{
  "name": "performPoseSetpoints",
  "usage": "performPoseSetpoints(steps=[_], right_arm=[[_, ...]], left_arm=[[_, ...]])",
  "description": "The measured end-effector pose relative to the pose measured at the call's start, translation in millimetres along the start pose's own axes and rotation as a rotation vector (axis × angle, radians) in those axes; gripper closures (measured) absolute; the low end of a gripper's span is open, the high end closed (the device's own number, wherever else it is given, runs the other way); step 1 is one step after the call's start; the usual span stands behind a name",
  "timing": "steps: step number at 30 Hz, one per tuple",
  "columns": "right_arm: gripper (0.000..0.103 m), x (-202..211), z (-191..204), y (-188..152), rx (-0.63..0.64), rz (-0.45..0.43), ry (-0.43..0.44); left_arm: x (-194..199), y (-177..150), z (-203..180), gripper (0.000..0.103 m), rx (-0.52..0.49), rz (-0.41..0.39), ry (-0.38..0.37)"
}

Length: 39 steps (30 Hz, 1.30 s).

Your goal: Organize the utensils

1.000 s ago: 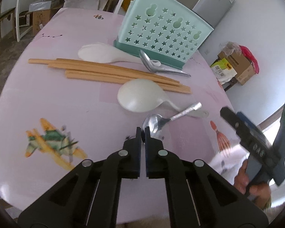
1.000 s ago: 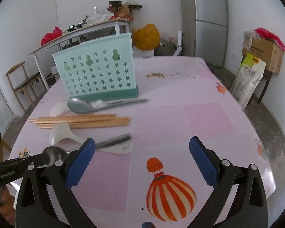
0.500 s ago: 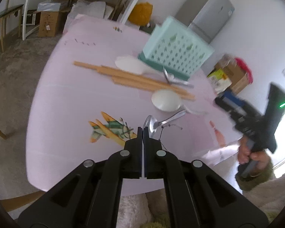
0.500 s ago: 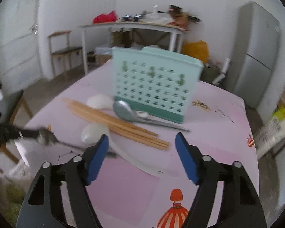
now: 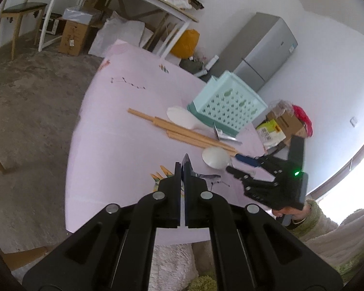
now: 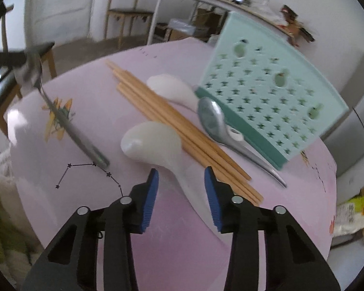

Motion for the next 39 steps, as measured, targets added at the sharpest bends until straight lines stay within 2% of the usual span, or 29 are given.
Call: performPoseSetpoints(steps=[2, 8, 14, 22, 29, 35, 39], right_arm=[[0.074, -1.8, 2.8, 1.5, 0.007, 0.007, 0.009], [0.098, 4.4, 2.9, 3.9, -0.006, 0.005, 0.013], [0.099, 24.8, -2.3, 6.3, -0.043, -0.057, 0.013], [0.099, 62.6, -22.9, 7.7, -0.166, -0.173, 0.025], [0.099, 91.0, -49.8, 12.7, -0.289, -0.281, 0.054], [0.099, 117.0, -77.5, 20.2, -0.414, -0.394, 0.095], [0.099, 126.2, -95.3, 20.3, -0.485, -0.445, 0.131]], left_arm=[[3.8, 1.9, 2.8, 0.102, 0.013, -0.014, 0.0], [16.1, 6.3, 3.6, 0.102, 0.023, -0.051, 0.016], [34.5, 28.0, -5.2, 0.102, 0.002, -0.126, 0.035], [54.6, 97.0, -29.2, 0.103, -0.068, -0.269, 0.047], [39.9, 177.9, -71.9, 0.103, -0.24, -0.338, 0.098], [4.8, 240.8, -110.8, 0.103, -0.403, -0.332, 0.163], [-21.1, 266.6, -133.8, 0.103, -0.509, -0.317, 0.218]])
Point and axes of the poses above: each gripper's, at about its wrist camera, not at the fingertips, and x roughly against the way its jaws point, z to its left, y to its top, the point moved 8 cm from there along -x, roughly the way its jaws point, and after that the axes turned 11 degrees about -x, right-handed, at the moved point
